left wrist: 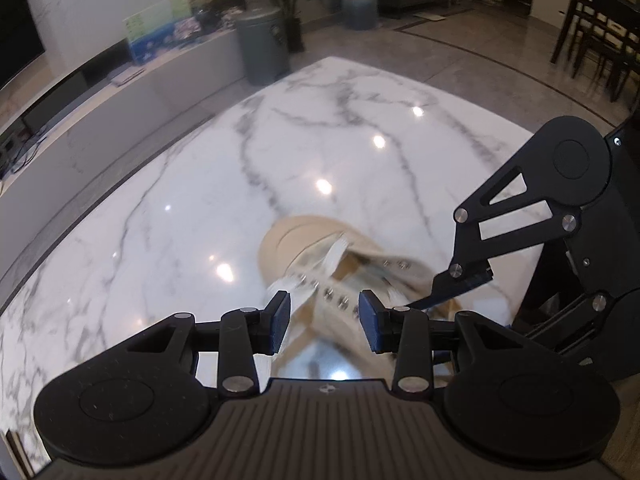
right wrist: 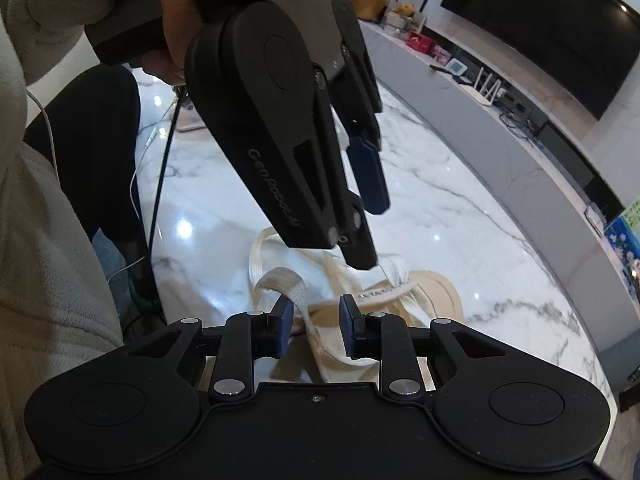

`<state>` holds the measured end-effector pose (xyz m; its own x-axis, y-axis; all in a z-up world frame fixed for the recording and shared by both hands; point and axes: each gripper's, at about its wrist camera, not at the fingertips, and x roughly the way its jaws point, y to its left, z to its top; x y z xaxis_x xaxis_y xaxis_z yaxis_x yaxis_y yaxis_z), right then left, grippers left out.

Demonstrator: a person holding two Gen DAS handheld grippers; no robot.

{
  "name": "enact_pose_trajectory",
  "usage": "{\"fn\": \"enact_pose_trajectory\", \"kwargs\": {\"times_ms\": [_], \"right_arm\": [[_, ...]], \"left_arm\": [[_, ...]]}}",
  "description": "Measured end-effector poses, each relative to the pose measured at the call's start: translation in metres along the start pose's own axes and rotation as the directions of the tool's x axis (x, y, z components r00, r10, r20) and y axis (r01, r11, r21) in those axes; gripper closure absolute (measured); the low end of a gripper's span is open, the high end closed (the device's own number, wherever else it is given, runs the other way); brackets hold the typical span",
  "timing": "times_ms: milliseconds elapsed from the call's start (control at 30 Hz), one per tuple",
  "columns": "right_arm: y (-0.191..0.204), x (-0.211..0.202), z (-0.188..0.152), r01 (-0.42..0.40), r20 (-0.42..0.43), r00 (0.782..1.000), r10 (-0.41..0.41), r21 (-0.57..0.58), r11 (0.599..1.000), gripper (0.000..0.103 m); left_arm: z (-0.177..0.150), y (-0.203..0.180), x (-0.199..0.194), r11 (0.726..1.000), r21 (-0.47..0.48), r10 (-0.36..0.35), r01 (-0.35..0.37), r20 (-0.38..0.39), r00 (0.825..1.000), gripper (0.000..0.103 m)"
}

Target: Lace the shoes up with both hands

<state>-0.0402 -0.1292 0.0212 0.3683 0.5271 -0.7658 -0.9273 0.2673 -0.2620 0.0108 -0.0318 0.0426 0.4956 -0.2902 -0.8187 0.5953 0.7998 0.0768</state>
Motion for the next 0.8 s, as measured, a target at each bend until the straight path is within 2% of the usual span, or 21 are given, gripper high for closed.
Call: {"fn": "enact_pose_trajectory", "kwargs": {"times_ms": [167,233,333,467,633,800], "right_arm": [[-0.007,-0.008,-0.010,-0.009,-0.027,1.000,0.010,0.020,1.000,0.079],[-0.006,-0.010,-0.014,-0.020,-0.036,0.999,0.020,0.005,1.000,0.073],[-0.007,-0.012,-0.019,-0.022,-0.035,0.999,0.023,0.008,1.000,0.072],[-0.009,-0.011,-0.021,-0.028,-0.019,0.999,0.029,0.031,0.999,0.073],[-0.010,-0.009,-0.025,-0.011,-0.047,0.999,0.013,0.030,0.999,0.073],[-0.021,-0.012,-0.029,0.040,-0.054,0.998,-0.036,0.082,0.996,0.073]], "left_arm": [[0.002,-0.002,0.007,1.000,0.016,0.022,-0.021,-0.020,1.000,0.067],[0.001,-0.003,0.007,1.000,0.017,0.015,-0.015,-0.021,1.000,0.067],[-0.001,-0.006,-0.001,0.998,0.038,-0.055,0.055,0.007,0.998,0.067],[-0.003,-0.016,-0.009,0.988,0.086,-0.130,0.128,0.008,0.992,0.067],[-0.006,-0.032,-0.009,0.973,0.140,-0.179,0.182,-0.032,0.983,0.067],[-0.007,-0.047,0.008,0.966,0.158,-0.190,0.202,-0.088,0.978,0.067]]}}
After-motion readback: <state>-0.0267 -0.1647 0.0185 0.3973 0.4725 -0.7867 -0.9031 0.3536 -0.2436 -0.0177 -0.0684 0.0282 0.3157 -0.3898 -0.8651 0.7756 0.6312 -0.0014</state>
